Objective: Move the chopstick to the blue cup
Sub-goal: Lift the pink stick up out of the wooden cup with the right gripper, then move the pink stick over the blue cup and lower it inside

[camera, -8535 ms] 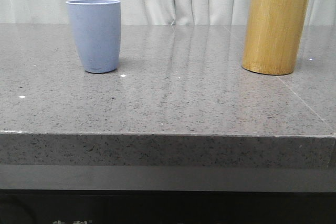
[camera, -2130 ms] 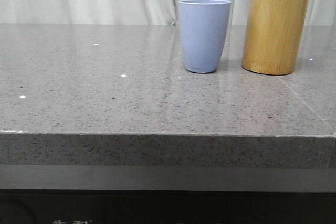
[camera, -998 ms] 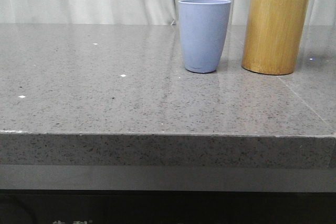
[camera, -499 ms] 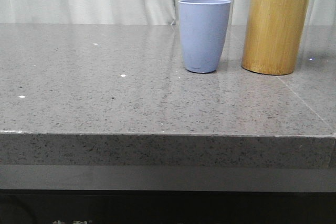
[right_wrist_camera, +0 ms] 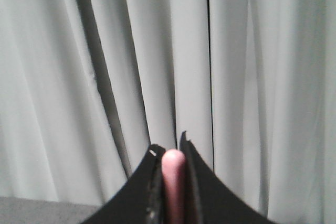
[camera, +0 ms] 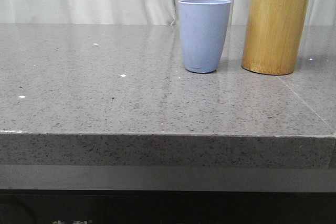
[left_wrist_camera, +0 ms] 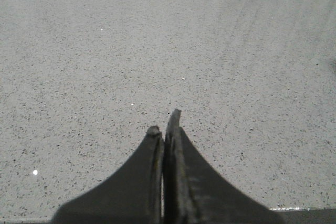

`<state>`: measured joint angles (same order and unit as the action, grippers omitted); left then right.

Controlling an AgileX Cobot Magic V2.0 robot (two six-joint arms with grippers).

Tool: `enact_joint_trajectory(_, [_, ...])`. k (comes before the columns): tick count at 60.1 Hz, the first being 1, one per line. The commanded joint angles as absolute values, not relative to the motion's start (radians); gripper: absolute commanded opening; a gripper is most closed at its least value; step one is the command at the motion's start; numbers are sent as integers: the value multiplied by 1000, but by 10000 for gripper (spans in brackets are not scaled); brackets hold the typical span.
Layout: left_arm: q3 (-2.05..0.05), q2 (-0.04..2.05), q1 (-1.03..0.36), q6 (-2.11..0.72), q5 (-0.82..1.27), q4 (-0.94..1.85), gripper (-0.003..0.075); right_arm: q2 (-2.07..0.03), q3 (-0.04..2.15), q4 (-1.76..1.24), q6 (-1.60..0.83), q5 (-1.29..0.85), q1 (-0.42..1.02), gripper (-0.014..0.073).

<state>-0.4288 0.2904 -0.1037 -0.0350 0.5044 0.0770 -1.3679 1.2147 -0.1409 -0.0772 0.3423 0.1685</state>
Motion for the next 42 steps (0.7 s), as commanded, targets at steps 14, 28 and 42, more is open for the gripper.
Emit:
enact_joint_trajectory(14, [-455,297,-110,-34,425,89,-19,-1244,1269,-32,-80,464,243,15])
enact_joint_trajectory(28, [-455,297,-110,-34,425,89,-19,-1318,1313,-32,-80,453,384,15])
enact_joint_trajectory(42, [-455,297,-110,-34,425,89,-19,-1425,1312,-33,-80,453,435,15])
